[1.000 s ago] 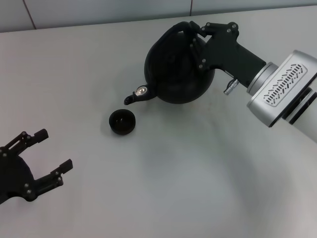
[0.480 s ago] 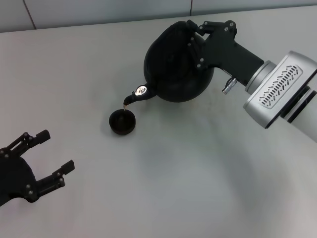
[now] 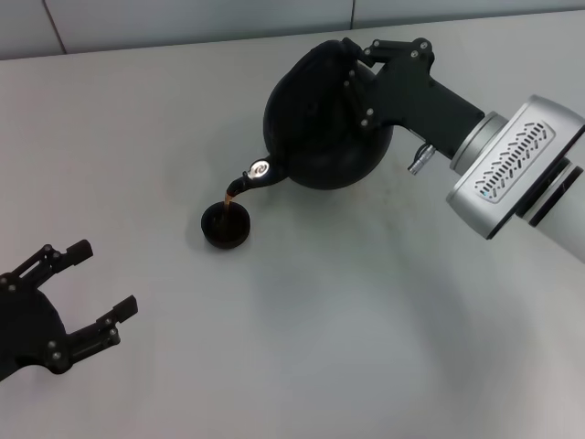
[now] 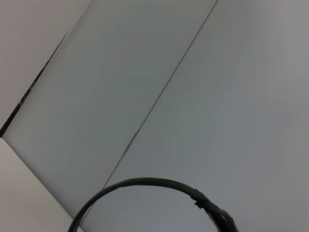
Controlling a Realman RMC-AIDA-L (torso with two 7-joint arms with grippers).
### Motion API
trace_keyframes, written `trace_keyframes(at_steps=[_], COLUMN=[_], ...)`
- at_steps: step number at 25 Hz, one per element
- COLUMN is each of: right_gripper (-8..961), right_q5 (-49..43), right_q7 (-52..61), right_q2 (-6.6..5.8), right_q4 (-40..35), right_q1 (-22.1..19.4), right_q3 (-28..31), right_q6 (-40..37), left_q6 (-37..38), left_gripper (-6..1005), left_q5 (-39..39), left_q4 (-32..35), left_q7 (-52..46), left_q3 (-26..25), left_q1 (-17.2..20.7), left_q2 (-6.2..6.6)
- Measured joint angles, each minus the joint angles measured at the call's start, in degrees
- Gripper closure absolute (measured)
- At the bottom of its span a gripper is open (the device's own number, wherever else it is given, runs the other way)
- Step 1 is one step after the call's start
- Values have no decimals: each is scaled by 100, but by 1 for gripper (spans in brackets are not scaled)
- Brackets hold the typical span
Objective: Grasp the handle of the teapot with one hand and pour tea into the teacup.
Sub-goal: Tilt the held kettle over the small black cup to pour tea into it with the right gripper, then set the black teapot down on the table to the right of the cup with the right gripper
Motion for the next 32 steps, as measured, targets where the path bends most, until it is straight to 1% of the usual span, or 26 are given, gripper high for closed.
trace_keyframes(at_steps=[3, 6, 14, 17, 26, 32], right_gripper=[876, 876, 876, 876, 876, 876], right_q5=[21, 49, 66, 68, 72, 72], right_q7=[111, 486, 1240, 1510, 1827, 1953], right_q2=[0, 0, -2, 3, -17, -24], right_q4=[25, 34, 305, 386, 520, 478], right_q1=[-5, -30, -202, -320, -761, -891], right_q3=[22, 83, 492, 585, 1151, 1336], right_q6=[-5, -44, -75, -123, -234, -239], left_q6=[5, 5, 14, 15, 57, 77], left_gripper=[140, 140, 140, 140, 140, 140], left_q5=[0, 0, 0, 0, 0, -1], left_q4=[0, 0, 0, 0, 0, 0], left_q7=[0, 0, 0, 0, 0, 0], left_q3=[-2, -2, -2, -2, 1, 14], left_q1=[3, 3, 1, 0, -3, -8], left_q2=[0, 0, 0, 0, 0, 1])
